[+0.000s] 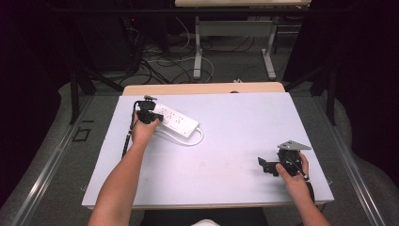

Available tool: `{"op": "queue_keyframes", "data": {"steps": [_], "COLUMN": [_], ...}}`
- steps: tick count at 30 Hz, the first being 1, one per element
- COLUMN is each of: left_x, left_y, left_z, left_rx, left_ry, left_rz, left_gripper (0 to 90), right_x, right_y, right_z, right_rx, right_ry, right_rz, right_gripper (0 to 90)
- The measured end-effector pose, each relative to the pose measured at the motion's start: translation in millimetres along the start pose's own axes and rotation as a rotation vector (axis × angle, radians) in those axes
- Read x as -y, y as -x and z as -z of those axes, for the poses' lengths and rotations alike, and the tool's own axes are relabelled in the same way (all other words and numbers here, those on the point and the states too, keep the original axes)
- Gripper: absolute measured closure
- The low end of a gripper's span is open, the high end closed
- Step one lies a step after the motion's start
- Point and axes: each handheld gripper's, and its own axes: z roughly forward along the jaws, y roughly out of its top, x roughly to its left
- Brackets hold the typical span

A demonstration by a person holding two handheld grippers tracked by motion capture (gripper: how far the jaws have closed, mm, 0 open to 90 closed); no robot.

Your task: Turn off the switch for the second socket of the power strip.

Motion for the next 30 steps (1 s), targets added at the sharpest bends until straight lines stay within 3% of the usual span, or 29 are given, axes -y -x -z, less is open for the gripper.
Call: {"op": "queue_keyframes", "data": {"steps": [10, 25, 30], "left_x": [-0.4, -2.7, -3.2], "left_y": [1.5, 6.0, 7.4], "left_z": [5.8, 23.1, 28.0], "left_rx": [-0.023, -0.027, -0.028], "left_ry": [0.035, 0.065, 0.097], "left_rz": [0.004, -0.032, -0.039], "left_gripper": [79.3, 61.9, 54.1], "right_x": [-0.5, -1.0, -1.1], "right_y": [-0.6, -0.6, -0.2], "right_z": [0.0, 0.8, 0.4], "right_rx": [0.0, 0.002, -0.001], "right_ry": [0.001, 0.001, 0.003], "right_rz": [0.001, -0.005, -0.001], "right_gripper": [0.0, 0.0, 0.0]}}
